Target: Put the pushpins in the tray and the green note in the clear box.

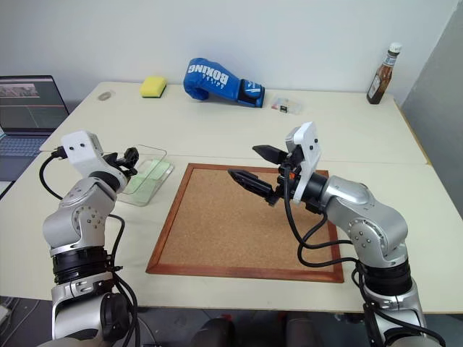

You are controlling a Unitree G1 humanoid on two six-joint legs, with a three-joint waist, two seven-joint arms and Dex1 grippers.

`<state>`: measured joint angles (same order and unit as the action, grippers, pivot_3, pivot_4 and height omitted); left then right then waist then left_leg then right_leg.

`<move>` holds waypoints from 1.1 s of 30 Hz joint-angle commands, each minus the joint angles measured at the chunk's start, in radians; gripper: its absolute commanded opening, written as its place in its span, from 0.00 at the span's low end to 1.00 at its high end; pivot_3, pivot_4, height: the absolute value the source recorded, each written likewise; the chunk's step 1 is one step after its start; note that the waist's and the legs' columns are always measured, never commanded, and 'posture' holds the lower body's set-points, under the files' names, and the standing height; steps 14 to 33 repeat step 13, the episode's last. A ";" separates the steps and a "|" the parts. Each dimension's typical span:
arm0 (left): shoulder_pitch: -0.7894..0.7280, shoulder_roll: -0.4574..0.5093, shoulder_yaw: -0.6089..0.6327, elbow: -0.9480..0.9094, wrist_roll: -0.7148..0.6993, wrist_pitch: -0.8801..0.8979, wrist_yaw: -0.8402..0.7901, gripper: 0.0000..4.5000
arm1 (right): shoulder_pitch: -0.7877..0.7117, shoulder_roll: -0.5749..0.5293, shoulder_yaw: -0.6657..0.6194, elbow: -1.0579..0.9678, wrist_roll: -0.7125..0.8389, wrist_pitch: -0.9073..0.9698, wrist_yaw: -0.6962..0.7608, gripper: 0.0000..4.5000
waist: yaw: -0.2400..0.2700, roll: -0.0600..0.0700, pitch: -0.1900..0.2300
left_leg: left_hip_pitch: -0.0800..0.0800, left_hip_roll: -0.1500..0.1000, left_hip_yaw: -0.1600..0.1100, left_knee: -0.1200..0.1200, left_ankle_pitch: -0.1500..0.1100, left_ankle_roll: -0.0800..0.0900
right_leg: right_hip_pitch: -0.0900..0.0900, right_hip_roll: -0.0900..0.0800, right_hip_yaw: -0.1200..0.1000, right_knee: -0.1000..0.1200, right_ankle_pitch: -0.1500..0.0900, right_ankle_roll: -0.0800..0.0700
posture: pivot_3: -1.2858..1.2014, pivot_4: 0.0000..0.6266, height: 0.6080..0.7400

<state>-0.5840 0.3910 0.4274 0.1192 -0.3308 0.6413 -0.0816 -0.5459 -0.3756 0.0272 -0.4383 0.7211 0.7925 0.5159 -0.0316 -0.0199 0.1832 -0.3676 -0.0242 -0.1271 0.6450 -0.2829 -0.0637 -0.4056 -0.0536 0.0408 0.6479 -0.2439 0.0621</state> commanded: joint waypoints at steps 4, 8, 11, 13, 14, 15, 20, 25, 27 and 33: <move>0.143 0.031 -0.227 -0.298 0.044 -0.083 -0.159 0.94 | 0.083 -0.013 0.014 -0.032 -0.237 -0.070 -0.206 0.98 | 0.001 0.000 0.000 | 0.000 0.000 0.001 0.000 0.002 -0.003 | 0.000 -0.001 0.001 0.000 0.000 0.000 | 0.52 0.24 1.00; 0.308 -0.045 -0.308 -0.453 0.072 -0.096 -0.116 0.98 | 0.202 -0.018 0.091 -0.049 -0.444 -0.173 -0.313 0.98 | 0.002 0.000 0.000 | 0.000 0.000 0.002 -0.001 0.002 -0.004 | -0.001 -0.001 0.002 -0.001 0.000 0.000 | 0.52 0.24 1.00; 0.414 -0.098 -0.362 -0.518 0.110 -0.116 -0.085 0.98 | 0.312 0.029 0.096 -0.048 -0.527 -0.212 -0.399 0.98 | 0.000 0.000 0.000 | -0.001 0.001 0.003 -0.001 0.001 -0.004 | -0.001 -0.001 0.002 -0.001 0.000 0.000 | 0.52 0.24 1.00; 0.467 -0.139 -0.374 -0.543 0.117 -0.111 -0.053 0.98 | 0.384 0.044 0.104 -0.050 -0.577 -0.254 -0.426 0.98 | 0.000 0.000 0.000 | -0.001 0.001 0.003 -0.001 0.001 -0.003 | -0.002 -0.001 0.002 0.000 0.000 0.000 | 0.52 0.24 1.00; 0.467 -0.139 -0.374 -0.543 0.117 -0.111 -0.053 0.98 | 0.384 0.044 0.104 -0.050 -0.577 -0.254 -0.426 0.98 | 0.000 0.000 0.000 | -0.001 0.001 0.003 -0.001 0.001 -0.003 | -0.002 -0.001 0.002 0.000 0.000 0.000 | 0.52 0.24 1.00; 0.467 -0.139 -0.374 -0.543 0.117 -0.111 -0.053 0.98 | 0.384 0.044 0.104 -0.050 -0.577 -0.254 -0.426 0.98 | 0.000 0.000 0.000 | -0.001 0.001 0.003 -0.001 0.001 -0.003 | -0.002 -0.001 0.002 0.000 0.000 0.000 | 0.52 0.24 1.00; 0.467 -0.139 -0.374 -0.543 0.117 -0.111 -0.053 0.98 | 0.384 0.044 0.104 -0.050 -0.577 -0.254 -0.426 0.98 | 0.000 0.000 0.000 | -0.001 0.001 0.003 -0.001 0.001 -0.003 | -0.002 -0.001 0.002 0.000 0.000 0.000 | 0.52 0.24 1.00; 0.467 -0.139 -0.374 -0.543 0.117 -0.111 -0.053 0.98 | 0.384 0.044 0.104 -0.050 -0.577 -0.254 -0.426 0.98 | 0.000 0.000 0.000 | -0.001 0.001 0.003 -0.001 0.001 -0.003 | -0.002 -0.001 0.002 0.000 0.000 0.000 | 0.52 0.24 1.00; 0.467 -0.139 -0.374 -0.543 0.117 -0.111 -0.053 0.98 | 0.384 0.044 0.104 -0.050 -0.577 -0.254 -0.426 0.98 | 0.000 0.000 0.000 | -0.001 0.001 0.003 -0.001 0.001 -0.003 | -0.002 -0.001 0.002 0.000 0.000 0.000 | 0.52 0.24 1.00; 0.467 -0.139 -0.374 -0.543 0.117 -0.111 -0.053 0.98 | 0.384 0.044 0.104 -0.050 -0.577 -0.254 -0.426 0.98 | 0.000 0.000 0.000 | -0.001 0.001 0.003 -0.001 0.001 -0.003 | -0.002 -0.001 0.002 0.000 0.000 0.000 | 0.52 0.24 1.00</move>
